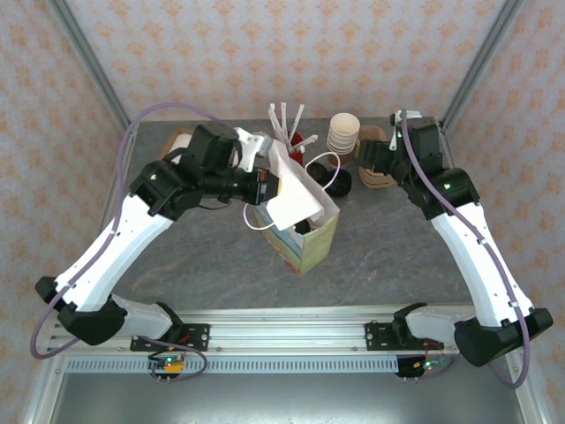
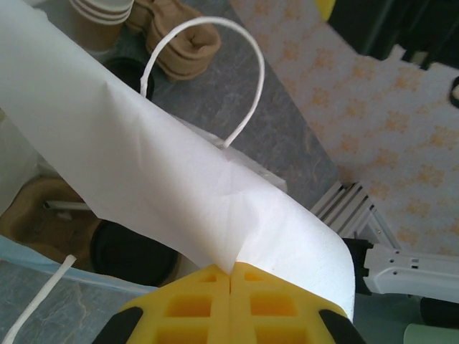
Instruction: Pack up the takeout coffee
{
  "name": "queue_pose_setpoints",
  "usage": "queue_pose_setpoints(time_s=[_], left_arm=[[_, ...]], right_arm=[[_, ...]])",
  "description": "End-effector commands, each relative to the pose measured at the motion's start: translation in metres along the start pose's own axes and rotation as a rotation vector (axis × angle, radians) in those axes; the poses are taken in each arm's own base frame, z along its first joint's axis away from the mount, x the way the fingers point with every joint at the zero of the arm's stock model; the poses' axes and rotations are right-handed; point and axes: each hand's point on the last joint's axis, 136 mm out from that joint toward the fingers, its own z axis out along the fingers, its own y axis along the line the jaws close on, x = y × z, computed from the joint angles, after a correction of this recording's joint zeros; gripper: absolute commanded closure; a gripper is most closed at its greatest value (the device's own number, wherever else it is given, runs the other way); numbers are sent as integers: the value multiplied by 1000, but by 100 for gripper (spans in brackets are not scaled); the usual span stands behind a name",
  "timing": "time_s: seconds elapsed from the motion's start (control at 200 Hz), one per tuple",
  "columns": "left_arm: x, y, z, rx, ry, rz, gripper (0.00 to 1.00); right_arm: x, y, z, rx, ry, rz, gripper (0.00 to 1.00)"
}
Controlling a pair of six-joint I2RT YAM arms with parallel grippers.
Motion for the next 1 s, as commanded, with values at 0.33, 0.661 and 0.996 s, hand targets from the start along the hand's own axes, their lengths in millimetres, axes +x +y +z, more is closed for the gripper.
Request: queue_pose_setpoints(time_s=[0.33,0.661,0.996], left_arm=[[10,40,60,-182,157,35,79],[-7,31,60,-157,109,71,59],[-18,27,58,-155,68,122,49]], right_arm=[[11,0,-4,-24,11,14,16],[16,5,2,-52,24,20,16],[13,15,3,-104,11,27,16]])
